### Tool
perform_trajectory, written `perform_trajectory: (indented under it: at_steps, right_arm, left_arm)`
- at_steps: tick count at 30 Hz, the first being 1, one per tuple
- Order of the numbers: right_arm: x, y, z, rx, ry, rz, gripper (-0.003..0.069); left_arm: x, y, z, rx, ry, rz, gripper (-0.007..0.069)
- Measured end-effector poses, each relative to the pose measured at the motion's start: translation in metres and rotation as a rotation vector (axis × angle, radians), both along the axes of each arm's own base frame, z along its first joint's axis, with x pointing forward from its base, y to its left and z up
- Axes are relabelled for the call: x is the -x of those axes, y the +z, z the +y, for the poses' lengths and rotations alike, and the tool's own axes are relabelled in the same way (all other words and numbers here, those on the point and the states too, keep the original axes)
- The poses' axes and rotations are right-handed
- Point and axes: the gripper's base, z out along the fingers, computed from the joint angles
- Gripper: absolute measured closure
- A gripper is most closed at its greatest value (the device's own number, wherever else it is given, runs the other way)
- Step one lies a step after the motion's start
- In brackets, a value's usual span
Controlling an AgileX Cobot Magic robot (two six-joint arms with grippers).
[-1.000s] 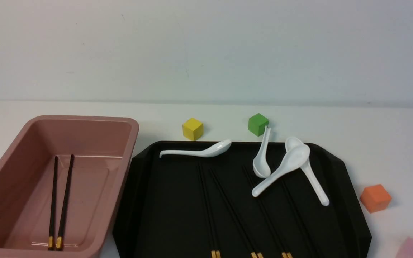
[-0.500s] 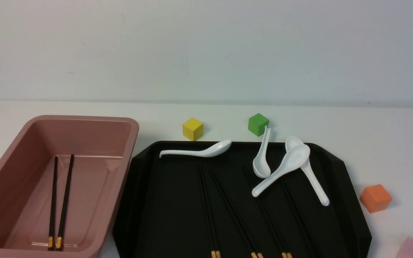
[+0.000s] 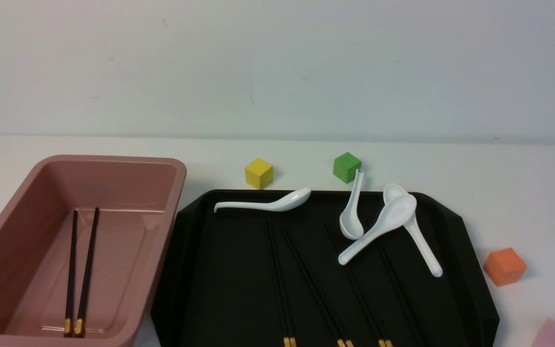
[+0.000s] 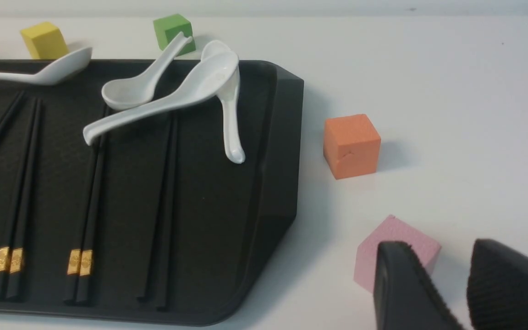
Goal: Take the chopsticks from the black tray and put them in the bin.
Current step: Use the left arm to grab a pair of chopsticks
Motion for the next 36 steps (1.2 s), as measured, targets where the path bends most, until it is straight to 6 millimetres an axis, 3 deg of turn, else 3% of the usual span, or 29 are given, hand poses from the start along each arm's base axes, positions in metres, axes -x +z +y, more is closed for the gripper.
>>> perform_trajectory:
  at_steps: [3, 5, 8, 11, 15, 16, 19, 23, 25, 27, 28, 29, 31, 36]
  right_arm:
    - [0.000, 0.000, 0.000, 0.000, 0.000, 0.000, 0.0419]
    - [0.000, 0.000, 0.000, 0.000, 0.000, 0.000, 0.0419]
    - [0.000, 0.000, 0.000, 0.000, 0.000, 0.000, 0.0419]
    - [0.000, 0.000, 0.000, 0.000, 0.000, 0.000, 0.0419]
    - [0.000, 0.000, 0.000, 0.000, 0.000, 0.000, 0.0419]
    - [0.000, 0.000, 0.000, 0.000, 0.000, 0.000, 0.0419]
    - [0.000, 0.000, 0.000, 0.000, 0.000, 0.000, 0.0419]
    - [0.000, 0.000, 0.000, 0.000, 0.000, 0.000, 0.0419]
    - [0.000, 0.000, 0.000, 0.000, 0.000, 0.000, 0.0419]
    - [0.000, 0.000, 0.000, 0.000, 0.000, 0.000, 0.0419]
    - [0.000, 0.000, 0.000, 0.000, 0.000, 0.000, 0.0419]
    - [0.000, 0.000, 0.000, 0.000, 0.000, 0.000, 0.0419]
    - [0.000, 0.000, 0.000, 0.000, 0.000, 0.000, 0.0419]
    - [0.000, 0.000, 0.000, 0.000, 0.000, 0.000, 0.0419]
  left_arm:
    - [0.000, 0.008, 0.001, 0.019, 0.015, -0.032, 0.0587]
    - [0.004, 0.032, 0.000, -0.044, -0.008, -0.121, 0.0632]
    - [0.009, 0.073, -0.003, -0.172, -0.064, -0.193, 0.0637]
    - [-0.003, 0.108, -0.013, -0.386, -0.214, -0.090, 0.0637]
    - [-0.035, 0.127, -0.022, -0.620, -0.464, 0.214, 0.0637]
    - [-0.040, 0.127, -0.022, -0.665, -0.516, 0.282, 0.0637]
    - [-0.082, 0.129, -0.027, -0.781, -0.705, 0.498, 0.0637]
    - [-0.118, 0.116, -0.052, -0.793, -0.871, 0.572, 0.0637]
    - [-0.123, 0.112, -0.065, -0.799, -0.911, 0.560, 0.0637]
    - [-0.136, 0.098, -0.102, -0.812, -0.958, 0.586, 0.0637]
    - [-0.138, 0.096, -0.102, -0.817, -0.957, 0.591, 0.0637]
    - [-0.143, 0.087, -0.124, -0.846, -0.967, 0.631, 0.0636]
    - [-0.151, 0.073, -0.148, -0.903, -0.968, 0.682, 0.0622]
    - [-0.172, 0.048, -0.193, -1.019, -0.917, 0.749, 0.0525]
